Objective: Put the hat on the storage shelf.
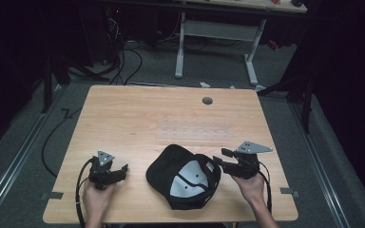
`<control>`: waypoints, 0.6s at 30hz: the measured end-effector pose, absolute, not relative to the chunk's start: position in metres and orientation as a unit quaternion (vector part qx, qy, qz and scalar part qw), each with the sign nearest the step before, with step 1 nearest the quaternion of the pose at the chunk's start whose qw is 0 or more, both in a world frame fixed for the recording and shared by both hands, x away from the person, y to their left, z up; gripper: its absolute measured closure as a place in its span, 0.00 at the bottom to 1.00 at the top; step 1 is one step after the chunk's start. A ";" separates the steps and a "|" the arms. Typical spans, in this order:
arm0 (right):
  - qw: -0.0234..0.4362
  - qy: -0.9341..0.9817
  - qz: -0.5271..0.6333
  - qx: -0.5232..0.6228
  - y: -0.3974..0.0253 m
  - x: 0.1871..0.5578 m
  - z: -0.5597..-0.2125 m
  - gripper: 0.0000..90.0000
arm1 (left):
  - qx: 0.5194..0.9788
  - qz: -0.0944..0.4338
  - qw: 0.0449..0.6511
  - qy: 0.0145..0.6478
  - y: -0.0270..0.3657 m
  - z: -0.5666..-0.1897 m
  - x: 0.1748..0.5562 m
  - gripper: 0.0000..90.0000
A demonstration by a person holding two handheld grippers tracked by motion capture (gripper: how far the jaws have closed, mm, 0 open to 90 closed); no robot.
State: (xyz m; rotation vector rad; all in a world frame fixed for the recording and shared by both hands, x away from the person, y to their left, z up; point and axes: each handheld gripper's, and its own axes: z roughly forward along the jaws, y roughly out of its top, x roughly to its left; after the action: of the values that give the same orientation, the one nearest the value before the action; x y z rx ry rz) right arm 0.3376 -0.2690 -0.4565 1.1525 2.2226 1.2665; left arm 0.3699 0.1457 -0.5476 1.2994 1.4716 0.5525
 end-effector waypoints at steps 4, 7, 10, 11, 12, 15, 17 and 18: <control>0.163 0.787 0.444 0.395 -0.262 0.340 -0.455 0.54 | 0.543 0.231 0.524 0.615 0.146 -0.548 0.370 0.28; 0.158 0.797 0.440 0.383 -0.253 0.344 -0.455 0.54 | 0.543 0.231 0.524 0.615 0.146 -0.548 0.370 0.28; 0.154 0.803 0.436 0.376 -0.247 0.346 -0.456 0.53 | 0.542 0.230 0.524 0.615 0.145 -0.548 0.370 0.28; 0.152 0.805 0.435 0.374 -0.245 0.348 -0.457 0.53 | 0.542 0.230 0.524 0.615 0.145 -0.548 0.370 0.28; 0.152 0.805 0.435 0.374 -0.245 0.348 -0.457 0.53 | 0.543 0.231 0.524 0.615 0.146 -0.548 0.370 0.28; 0.143 0.815 0.427 0.366 -0.238 0.353 -0.460 0.53 | 0.542 0.230 0.525 0.615 0.145 -0.548 0.370 0.28; 0.140 0.817 0.424 0.365 -0.236 0.354 -0.461 0.53 | 0.542 0.230 0.524 0.615 0.145 -0.548 0.370 0.28; 0.136 0.820 0.422 0.363 -0.232 0.356 -0.463 0.53 | 0.543 0.231 0.524 0.615 0.146 -0.548 0.370 0.28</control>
State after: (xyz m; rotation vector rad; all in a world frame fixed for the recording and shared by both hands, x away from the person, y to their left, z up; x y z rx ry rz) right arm 0.3557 -0.2325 -0.4627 1.0499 2.3733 1.2204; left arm 0.3697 0.1456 -0.5476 1.2999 1.4711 0.5522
